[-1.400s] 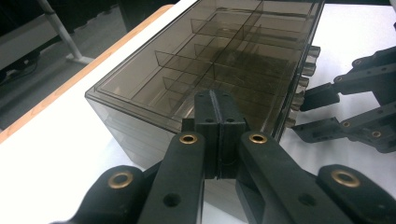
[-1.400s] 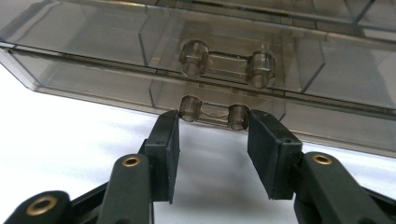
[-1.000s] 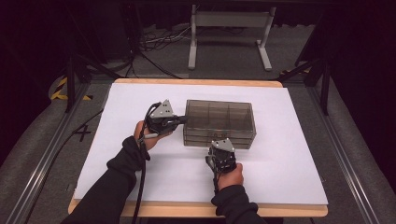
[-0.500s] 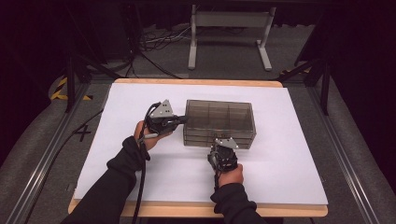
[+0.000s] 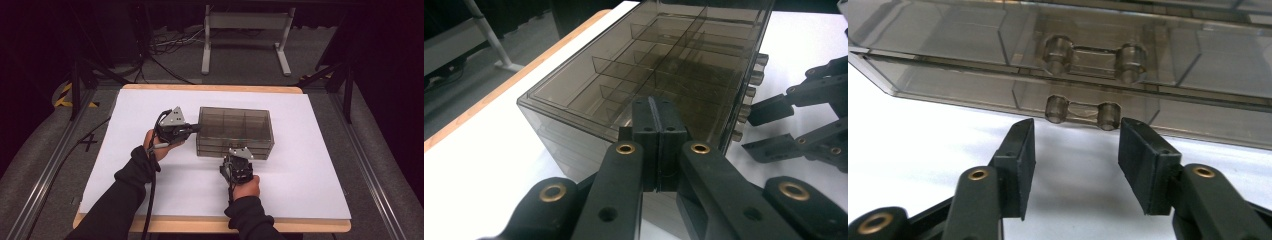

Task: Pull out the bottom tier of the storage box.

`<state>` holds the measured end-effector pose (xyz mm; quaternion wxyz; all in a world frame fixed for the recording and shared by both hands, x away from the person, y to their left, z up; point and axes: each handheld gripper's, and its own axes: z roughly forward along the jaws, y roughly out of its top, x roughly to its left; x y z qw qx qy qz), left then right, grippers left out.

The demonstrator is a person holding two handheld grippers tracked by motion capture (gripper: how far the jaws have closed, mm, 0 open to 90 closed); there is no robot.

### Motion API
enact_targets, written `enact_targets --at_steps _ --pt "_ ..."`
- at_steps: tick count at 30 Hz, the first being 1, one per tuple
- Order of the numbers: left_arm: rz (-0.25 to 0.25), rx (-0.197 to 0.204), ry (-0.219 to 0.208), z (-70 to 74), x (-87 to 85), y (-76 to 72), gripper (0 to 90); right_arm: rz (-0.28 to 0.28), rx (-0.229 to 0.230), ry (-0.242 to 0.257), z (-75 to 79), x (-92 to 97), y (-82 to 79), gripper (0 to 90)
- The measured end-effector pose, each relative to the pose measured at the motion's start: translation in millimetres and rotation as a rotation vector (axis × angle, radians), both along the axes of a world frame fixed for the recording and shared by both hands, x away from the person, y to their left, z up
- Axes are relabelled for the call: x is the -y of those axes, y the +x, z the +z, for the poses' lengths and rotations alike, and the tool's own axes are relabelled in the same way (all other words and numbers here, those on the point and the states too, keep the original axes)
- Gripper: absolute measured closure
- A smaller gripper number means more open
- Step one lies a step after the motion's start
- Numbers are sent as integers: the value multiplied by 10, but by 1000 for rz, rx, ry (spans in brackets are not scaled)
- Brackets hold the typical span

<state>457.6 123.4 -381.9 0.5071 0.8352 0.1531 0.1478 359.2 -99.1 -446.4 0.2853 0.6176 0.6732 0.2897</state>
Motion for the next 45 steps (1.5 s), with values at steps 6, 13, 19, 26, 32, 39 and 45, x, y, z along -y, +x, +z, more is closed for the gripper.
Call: enact_targets --at_steps 6,13,19,26,32,39,45 --pt "-1 -2 -9 -8 -8 7 899 -55 -17 8 -5 -36 67 538" --pt "-1 1 -10 -12 -6 0 899 -75 -17 4 -6 -60 70 558" --pt "-3 3 -13 -16 -10 7 897 -73 -30 9 8 -57 66 559" --pt "0 5 -16 -20 -9 1 897 -59 -48 22 25 -23 3 556" --pt "38 -15 -37 -22 -49 21 787 9 -69 1 80 39 -38 406" --pt "47 -34 -27 14 -152 -17 456 193 -24 -11 203 201 -140 192" --pt "49 -50 -101 78 -363 -103 314 300 8 -14 275 405 -163 137"
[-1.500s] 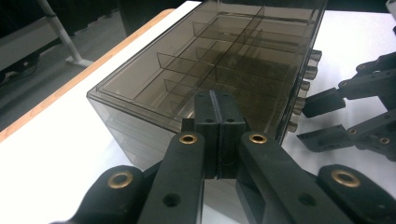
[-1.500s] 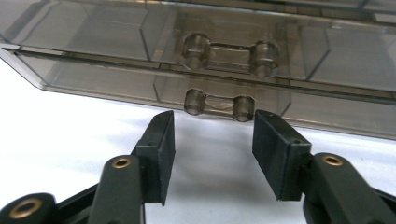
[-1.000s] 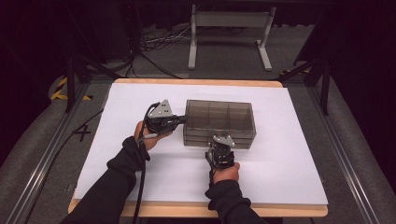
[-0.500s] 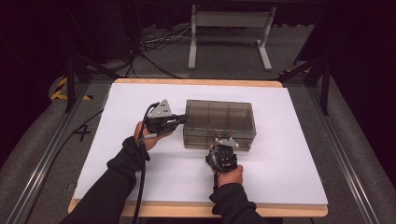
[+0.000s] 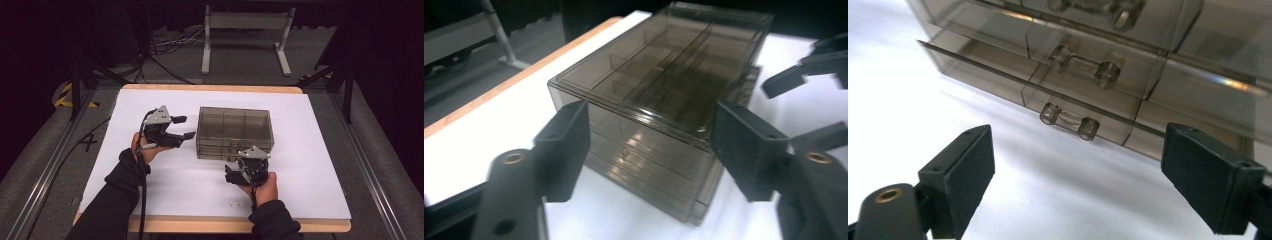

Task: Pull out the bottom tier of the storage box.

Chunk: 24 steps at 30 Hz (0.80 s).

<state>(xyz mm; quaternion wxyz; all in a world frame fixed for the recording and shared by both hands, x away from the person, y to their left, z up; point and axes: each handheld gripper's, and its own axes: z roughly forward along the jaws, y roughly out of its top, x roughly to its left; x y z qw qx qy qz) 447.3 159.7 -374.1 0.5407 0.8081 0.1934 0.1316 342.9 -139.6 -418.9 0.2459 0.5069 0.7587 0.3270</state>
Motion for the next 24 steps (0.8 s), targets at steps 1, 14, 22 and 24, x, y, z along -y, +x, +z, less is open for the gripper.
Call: enact_targets --at_steps 1,14,22,24 --pt "3 -5 -9 11 -28 -23 301 19 11 -7 7 38 -9 132" --pt "-11 -64 63 -300 -41 -430 298 226 117 37 34 878 -194 252" --pt "0 -100 157 -525 106 -481 356 241 95 19 -52 1371 -16 366" --pt "-13 -116 174 -566 146 -456 377 251 82 26 -107 1416 27 415"
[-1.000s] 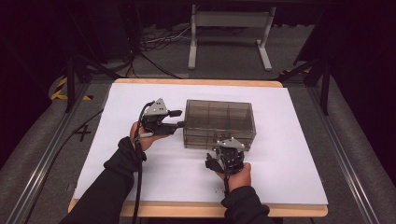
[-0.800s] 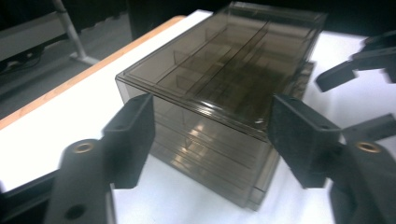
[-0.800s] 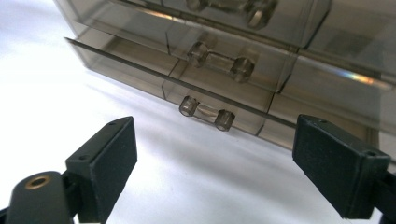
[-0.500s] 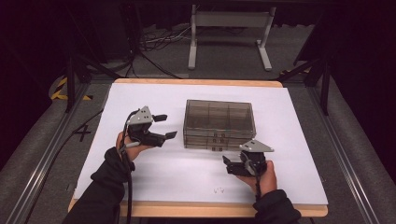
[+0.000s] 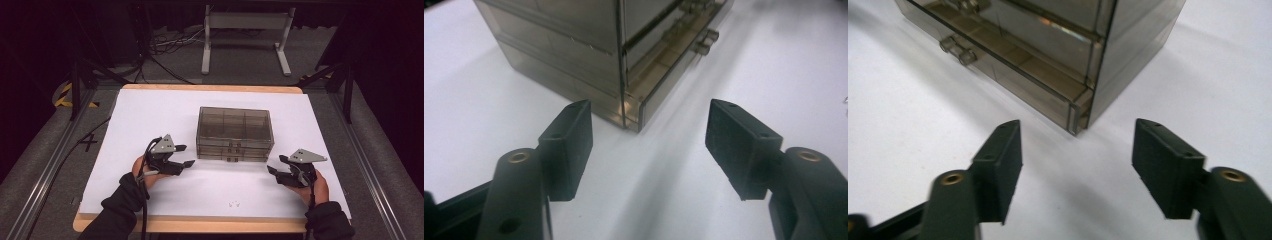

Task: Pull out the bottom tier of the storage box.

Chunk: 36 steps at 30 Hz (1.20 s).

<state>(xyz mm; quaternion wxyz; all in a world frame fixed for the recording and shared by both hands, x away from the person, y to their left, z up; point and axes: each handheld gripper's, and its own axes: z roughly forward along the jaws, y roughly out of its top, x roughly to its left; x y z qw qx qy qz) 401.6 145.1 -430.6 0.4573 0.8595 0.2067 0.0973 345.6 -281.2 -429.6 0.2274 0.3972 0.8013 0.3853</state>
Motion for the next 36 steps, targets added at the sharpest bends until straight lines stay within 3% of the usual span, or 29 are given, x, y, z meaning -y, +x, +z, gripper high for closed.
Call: enact_targets --at_steps 2,4,6,9,16,20,23,27,36 --pt "-6 -6 31 -37 39 19 392 11 -13 -4 -41 18 36 440" --pt "-6 -24 36 -77 63 52 428 26 -35 24 -71 19 75 484" --pt "-10 -41 56 -114 95 81 447 29 -29 21 -89 1 105 521" --pt "-16 -36 96 -135 149 99 437 26 -15 8 -101 -13 140 536" --pt "-3 -44 113 -175 238 118 428 49 -36 18 -155 -43 217 607" --pt "-11 -58 113 -187 252 120 483 42 -18 26 -152 -81 251 636" --pt "-9 -59 118 -186 259 118 523 45 -28 4 -162 -94 266 635" --pt "-1 -81 122 -226 283 145 509 47 -38 17 -157 -90 246 622" --pt "3 -74 127 -222 296 129 503 45 -35 32 -165 -96 189 603"
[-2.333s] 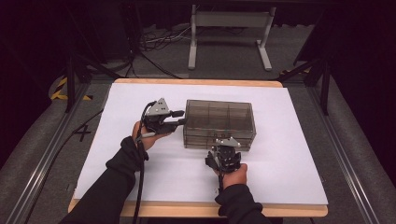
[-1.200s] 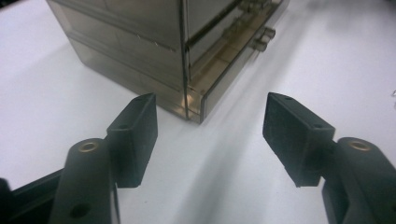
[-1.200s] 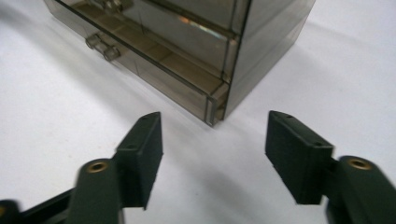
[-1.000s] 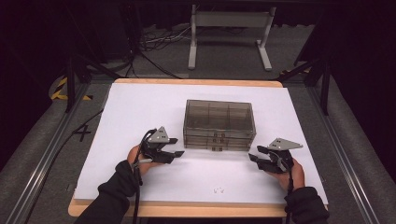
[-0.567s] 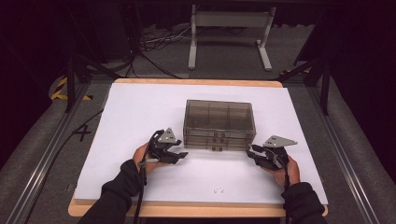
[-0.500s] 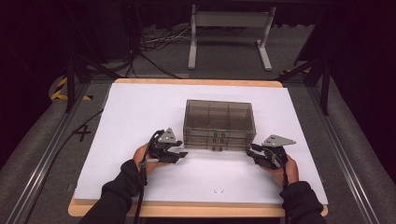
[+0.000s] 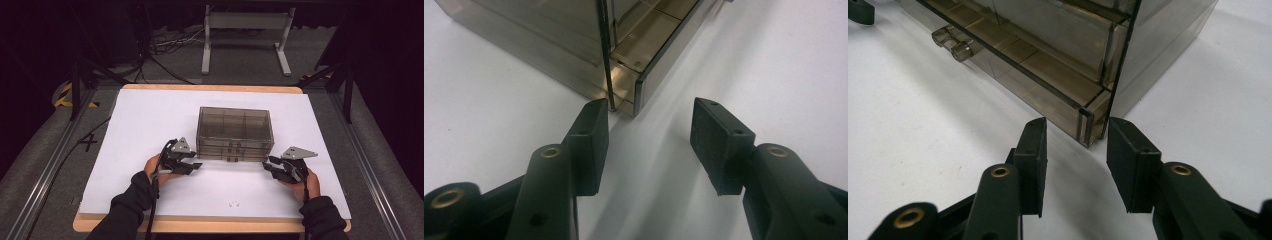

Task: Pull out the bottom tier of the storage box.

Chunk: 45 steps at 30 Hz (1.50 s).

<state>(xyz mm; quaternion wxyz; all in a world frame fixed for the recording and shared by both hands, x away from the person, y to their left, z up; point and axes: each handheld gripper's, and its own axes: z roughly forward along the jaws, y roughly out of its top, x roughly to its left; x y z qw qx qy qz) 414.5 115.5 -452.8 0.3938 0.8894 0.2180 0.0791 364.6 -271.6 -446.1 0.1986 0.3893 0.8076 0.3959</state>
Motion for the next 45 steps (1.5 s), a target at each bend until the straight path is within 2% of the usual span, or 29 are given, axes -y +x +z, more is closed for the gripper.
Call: enact_targets --at_steps 4,7,10,12,15,19,25,28,32,39,43,45 --pt "-17 10 -5 48 7 -55 529 15 4 -1 -2 -28 -34 603" --pt "-22 11 16 29 39 -36 519 18 9 -20 -7 -65 -49 592" --pt "-27 9 18 6 62 -19 524 33 7 -12 -8 -59 -49 620" --pt "-36 14 24 5 70 -22 524 44 7 -35 -12 -77 -53 618" --pt "-35 13 21 4 65 -22 532 49 6 -29 -13 -67 -47 631" --pt "-44 22 34 15 33 -21 635 36 5 -27 -8 -39 -54 739" --pt "-59 31 47 22 -4 -25 743 62 1 -18 -2 6 -63 794" --pt "-64 36 55 27 -17 -35 808 82 2 -34 1 15 -82 807" --pt "-81 35 64 35 -32 -48 845 107 5 -47 5 19 -129 815" --pt "-118 42 63 29 -58 -95 848 130 -4 -60 28 13 -189 823" --pt "-121 51 83 43 -60 -139 849 142 -16 -75 51 1 -232 827" --pt "-140 55 98 52 -59 -173 849 160 -19 -71 56 14 -276 829"
